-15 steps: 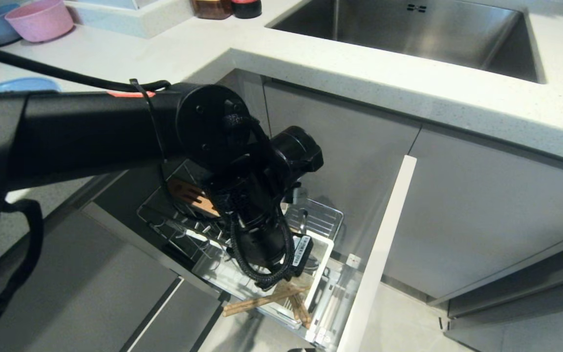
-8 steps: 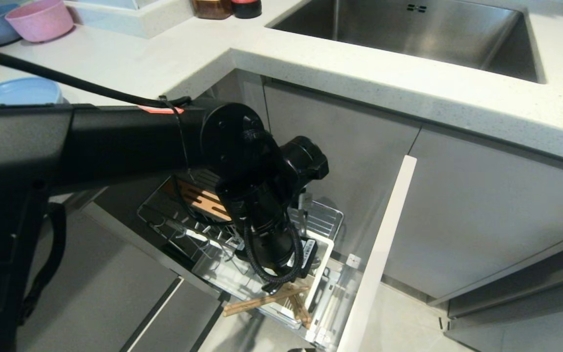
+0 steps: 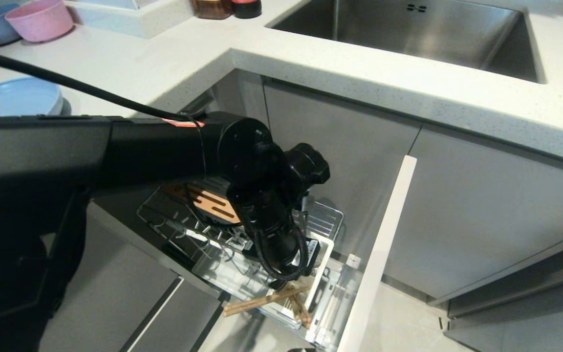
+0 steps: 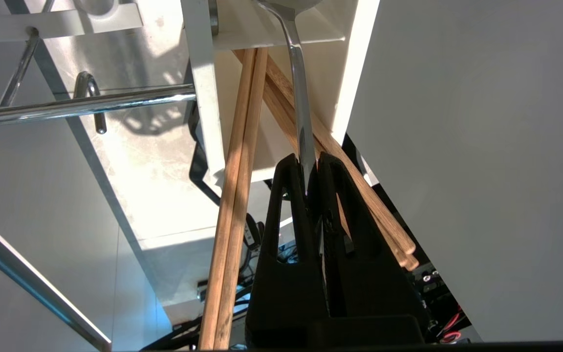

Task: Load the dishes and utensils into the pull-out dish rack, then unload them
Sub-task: Pick up the spoon and place it in the cupboard

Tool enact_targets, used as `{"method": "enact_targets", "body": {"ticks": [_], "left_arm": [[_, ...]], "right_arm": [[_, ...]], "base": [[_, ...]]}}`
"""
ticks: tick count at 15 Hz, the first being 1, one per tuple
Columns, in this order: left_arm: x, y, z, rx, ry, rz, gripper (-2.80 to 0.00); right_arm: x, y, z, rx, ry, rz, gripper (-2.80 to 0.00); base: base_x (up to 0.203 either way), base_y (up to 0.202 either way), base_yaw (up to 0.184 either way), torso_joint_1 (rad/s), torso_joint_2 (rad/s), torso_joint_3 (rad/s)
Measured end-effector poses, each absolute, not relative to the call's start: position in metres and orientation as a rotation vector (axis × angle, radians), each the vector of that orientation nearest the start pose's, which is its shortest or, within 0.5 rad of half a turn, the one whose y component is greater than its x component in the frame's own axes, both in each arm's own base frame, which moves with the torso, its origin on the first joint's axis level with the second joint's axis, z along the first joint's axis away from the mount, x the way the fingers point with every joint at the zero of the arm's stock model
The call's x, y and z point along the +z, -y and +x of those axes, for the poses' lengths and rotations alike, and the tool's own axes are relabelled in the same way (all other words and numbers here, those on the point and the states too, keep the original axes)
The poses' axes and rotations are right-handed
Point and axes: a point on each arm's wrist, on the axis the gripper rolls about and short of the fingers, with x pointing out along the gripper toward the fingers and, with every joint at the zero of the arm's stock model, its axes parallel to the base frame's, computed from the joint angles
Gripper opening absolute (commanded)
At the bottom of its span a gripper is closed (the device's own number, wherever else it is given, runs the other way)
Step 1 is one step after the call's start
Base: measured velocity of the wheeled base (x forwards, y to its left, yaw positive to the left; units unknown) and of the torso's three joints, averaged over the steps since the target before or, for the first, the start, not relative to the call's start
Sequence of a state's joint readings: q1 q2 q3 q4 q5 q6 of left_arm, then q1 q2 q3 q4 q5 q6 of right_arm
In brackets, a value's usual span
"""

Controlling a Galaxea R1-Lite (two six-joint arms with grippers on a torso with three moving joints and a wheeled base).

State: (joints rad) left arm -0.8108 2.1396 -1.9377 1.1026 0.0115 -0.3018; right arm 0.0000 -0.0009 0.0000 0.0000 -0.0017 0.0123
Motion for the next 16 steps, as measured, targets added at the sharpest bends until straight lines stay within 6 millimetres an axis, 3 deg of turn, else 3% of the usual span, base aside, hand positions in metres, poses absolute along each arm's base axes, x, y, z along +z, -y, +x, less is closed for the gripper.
{"method": "enact_targets", "body": {"ticks": [16], "left_arm": [[0.173,0.281,0.275,-0.493,-1.285,0.285,-2.8]], "right_arm": [[0.075,0.0,-0.023,-0.002,0.001,0.012,-2.8]], "base": [[0.0,0.0,0.0,0.0,0.0,0.0]]}}
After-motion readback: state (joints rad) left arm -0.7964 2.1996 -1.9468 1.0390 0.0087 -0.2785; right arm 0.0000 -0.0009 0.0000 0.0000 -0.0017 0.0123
